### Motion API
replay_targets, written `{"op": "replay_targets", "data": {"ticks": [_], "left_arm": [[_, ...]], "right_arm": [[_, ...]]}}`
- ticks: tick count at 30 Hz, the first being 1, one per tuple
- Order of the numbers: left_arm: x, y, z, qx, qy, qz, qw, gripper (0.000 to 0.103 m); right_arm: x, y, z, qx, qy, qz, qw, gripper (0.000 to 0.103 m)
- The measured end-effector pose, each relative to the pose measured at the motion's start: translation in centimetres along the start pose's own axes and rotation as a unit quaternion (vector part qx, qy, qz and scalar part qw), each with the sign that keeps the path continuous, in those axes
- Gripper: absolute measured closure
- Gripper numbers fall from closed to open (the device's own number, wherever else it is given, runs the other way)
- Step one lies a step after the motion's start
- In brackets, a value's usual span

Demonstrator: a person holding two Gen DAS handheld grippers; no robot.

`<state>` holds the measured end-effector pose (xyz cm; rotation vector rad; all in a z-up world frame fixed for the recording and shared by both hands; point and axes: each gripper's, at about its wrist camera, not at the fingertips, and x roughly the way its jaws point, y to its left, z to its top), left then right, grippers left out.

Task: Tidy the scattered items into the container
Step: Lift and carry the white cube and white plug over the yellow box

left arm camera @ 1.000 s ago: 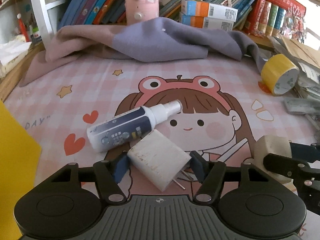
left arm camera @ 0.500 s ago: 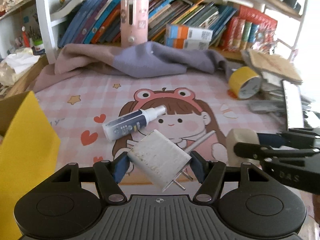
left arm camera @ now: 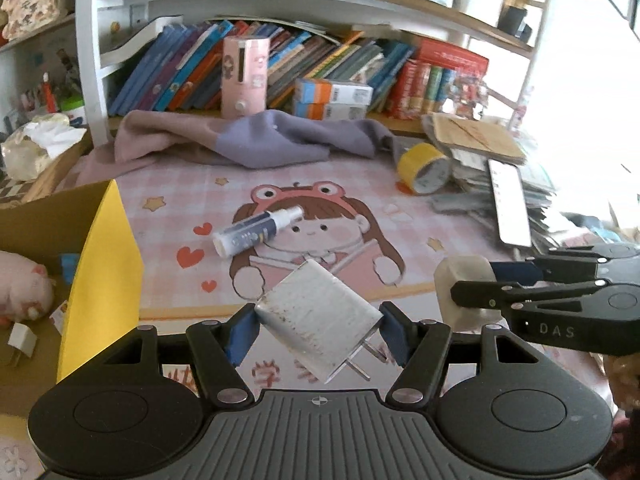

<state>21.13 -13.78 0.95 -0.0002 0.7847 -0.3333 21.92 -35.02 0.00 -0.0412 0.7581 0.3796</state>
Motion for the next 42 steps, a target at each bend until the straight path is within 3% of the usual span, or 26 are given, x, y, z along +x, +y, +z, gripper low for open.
{"op": "replay_targets", "data": {"ticks": [9,26,42], "left_arm": [[-3.7,-0.1,-2.6,0.029,-0.014,-0.036,0.9988,0.038],[-11.4,4.7,-9.4,0.029,-0.014,-0.066,0.9973,0.038],[-18.3,9.7,-14.7,-0.001,-0.026,-0.029,0.9992,0.038]], "right_arm": [[-3.1,4.2,-1.7,-0.005,-0.007,-0.015,1.000,0.073],[-7.5,15.3,-6.3,-0.018,-0.014,-0.033,0.999,0.073],[-9.2,24.8,-8.4,-0.056,-0.025,0.006,0.998,0.074]]}}
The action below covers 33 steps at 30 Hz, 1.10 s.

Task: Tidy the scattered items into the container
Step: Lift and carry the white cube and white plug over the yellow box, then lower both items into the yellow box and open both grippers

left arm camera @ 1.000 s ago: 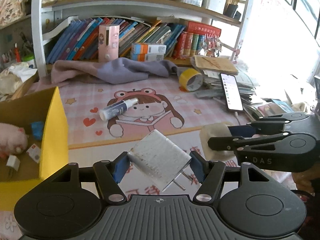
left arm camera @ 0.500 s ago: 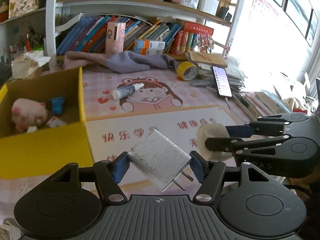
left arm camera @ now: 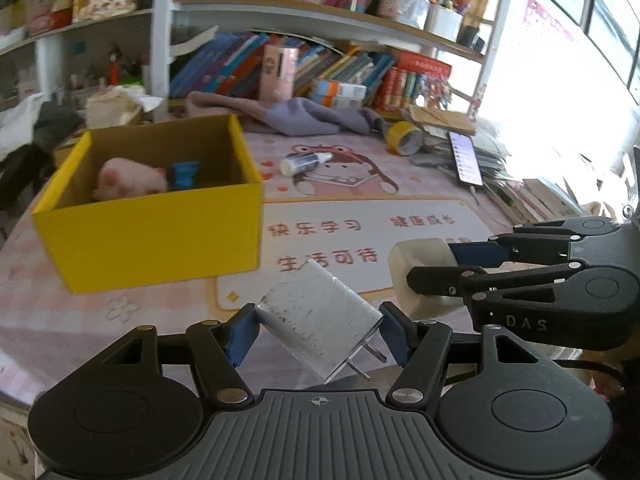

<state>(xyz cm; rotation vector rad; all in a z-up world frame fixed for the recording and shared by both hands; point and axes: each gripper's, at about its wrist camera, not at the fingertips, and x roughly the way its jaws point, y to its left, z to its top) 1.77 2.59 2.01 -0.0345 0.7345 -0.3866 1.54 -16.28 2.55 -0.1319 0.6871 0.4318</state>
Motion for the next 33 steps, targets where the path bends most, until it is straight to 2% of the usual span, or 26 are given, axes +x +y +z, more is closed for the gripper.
{"op": "replay_targets", "data": {"ticks": [12,22,28,33], "left_arm": [[-2.7,2.3,-1.3,-0.022,-0.020,0.021,0.9993,0.038],[-3.6,4.9,-0.8,-0.051,-0.037,0.053,0.9966,0.038],[-3.3,6.6,0.2,-0.059,-0.040,0.084,0.9939,0.038],[-2.7,8.3,2.7,-0.056,-0.053,0.111,0.9908,0.038]], "right_arm": [[0.0,4.3,0.6,-0.039,-0.004,0.026,0.999,0.074],[1.5,6.2,2.7,-0.081,-0.016,0.056,0.995,0.075],[3.7,6.7,4.2,-0.098,-0.019,0.086,0.991,0.075],[6.0,6.4,6.6,-0.107,-0.031,0.107,0.988,0.075]]}}
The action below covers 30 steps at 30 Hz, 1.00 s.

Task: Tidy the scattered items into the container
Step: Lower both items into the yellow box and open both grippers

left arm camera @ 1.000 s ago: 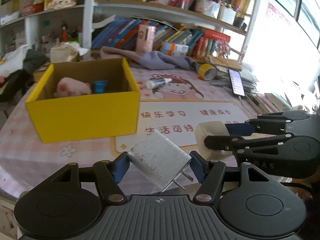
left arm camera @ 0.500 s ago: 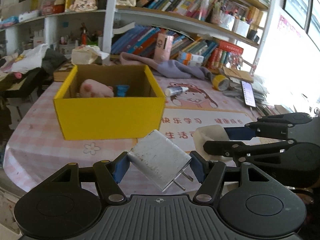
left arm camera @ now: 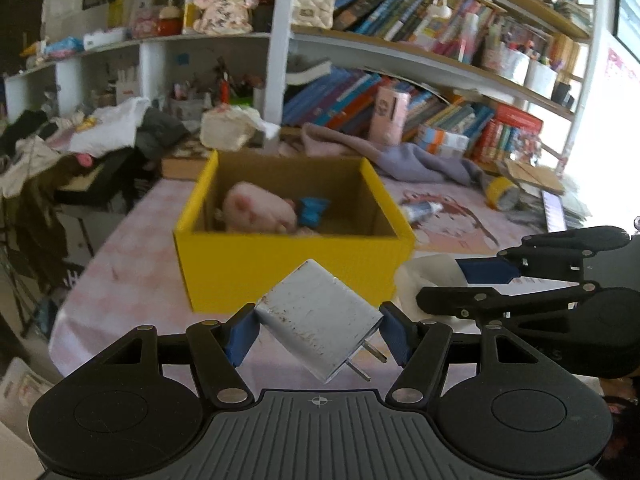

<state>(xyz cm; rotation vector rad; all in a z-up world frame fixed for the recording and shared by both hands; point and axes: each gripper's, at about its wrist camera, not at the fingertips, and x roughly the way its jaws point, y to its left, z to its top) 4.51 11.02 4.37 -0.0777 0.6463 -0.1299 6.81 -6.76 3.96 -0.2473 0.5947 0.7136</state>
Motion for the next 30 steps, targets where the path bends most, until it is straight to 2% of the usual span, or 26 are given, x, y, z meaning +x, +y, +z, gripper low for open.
{"op": "replay_targets", "data": {"ticks": [11,17,22,30], "left_arm": [[5.5,0.9,6.9,0.024,-0.042,0.021,0.9986,0.038],[10.6,1.5,8.4,0.042,0.001,0.030,0.9987,0.038],[14.3,1.8,8.1,0.065,0.049,0.037,0.9960,0.038],[17.3,2.4,7.1,0.084,0.102,0.038,0.9905,0.038]], "right_arm": [[3.8,-5.5,6.4,0.001,-0.060,-0.007,0.998,0.075],[8.3,-7.9,7.9,-0.005,-0.039,-0.012,0.999,0.075],[12.5,-9.0,7.6,-0.016,0.000,-0.007,1.000,0.075],[16.5,-9.2,6.4,-0.039,0.061,0.002,0.997,0.075]]}}
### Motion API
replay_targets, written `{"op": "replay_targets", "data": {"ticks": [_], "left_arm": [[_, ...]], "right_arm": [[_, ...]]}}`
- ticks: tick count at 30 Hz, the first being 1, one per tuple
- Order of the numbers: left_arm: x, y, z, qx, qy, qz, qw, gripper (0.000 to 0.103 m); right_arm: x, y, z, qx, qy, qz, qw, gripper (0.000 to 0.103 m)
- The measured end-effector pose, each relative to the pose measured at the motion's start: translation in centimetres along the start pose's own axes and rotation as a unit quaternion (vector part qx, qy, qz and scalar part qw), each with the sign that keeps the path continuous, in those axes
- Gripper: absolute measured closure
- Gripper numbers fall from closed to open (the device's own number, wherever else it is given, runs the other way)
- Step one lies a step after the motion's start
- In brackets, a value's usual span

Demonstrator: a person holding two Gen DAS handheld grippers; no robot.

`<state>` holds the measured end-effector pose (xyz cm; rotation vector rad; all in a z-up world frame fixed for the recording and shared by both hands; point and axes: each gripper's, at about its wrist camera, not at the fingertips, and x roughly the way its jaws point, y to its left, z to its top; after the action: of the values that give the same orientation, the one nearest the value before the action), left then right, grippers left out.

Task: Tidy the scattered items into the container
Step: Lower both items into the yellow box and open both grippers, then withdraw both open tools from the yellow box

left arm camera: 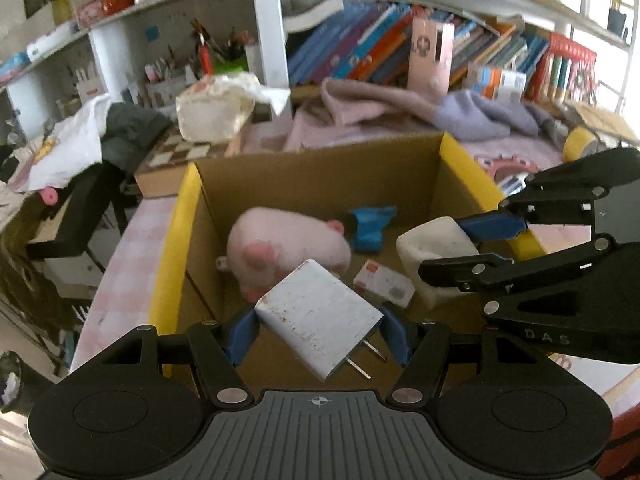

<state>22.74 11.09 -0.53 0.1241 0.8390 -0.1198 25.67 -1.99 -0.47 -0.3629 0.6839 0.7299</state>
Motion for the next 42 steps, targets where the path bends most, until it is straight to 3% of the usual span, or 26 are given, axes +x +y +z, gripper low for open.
{"op": "replay_targets", "data": {"ticks": [10,17,24,42], "left_arm": [[1.9,0.1,-0.1,-0.001,0.035,-0.014,0.9993,0.037],[1.2,-0.4,0.0,0.013,0.018,0.014,0.9997,0.028],[-0.9,-0.5,0.1,-0.004,-0.013,0.021,0.9997,0.017],[-7.9,-0.6,-2.3,-0.044,-0.087,0.050,0.9940,0.007]], "right_arm": [[1.6,0.1,-0.4,-0.031,0.033,0.000,0.999,0.075],[1.4,-0.1,-0.5,-0.029,0.028,-0.003,0.999,0.072],[-0.5,-0.6,-0.1,-0.013,-0.006,-0.008,1.000,0.063],[-7.8,1.3,0.1,0.030,-0.097,-0.028,0.994,0.056]]}}
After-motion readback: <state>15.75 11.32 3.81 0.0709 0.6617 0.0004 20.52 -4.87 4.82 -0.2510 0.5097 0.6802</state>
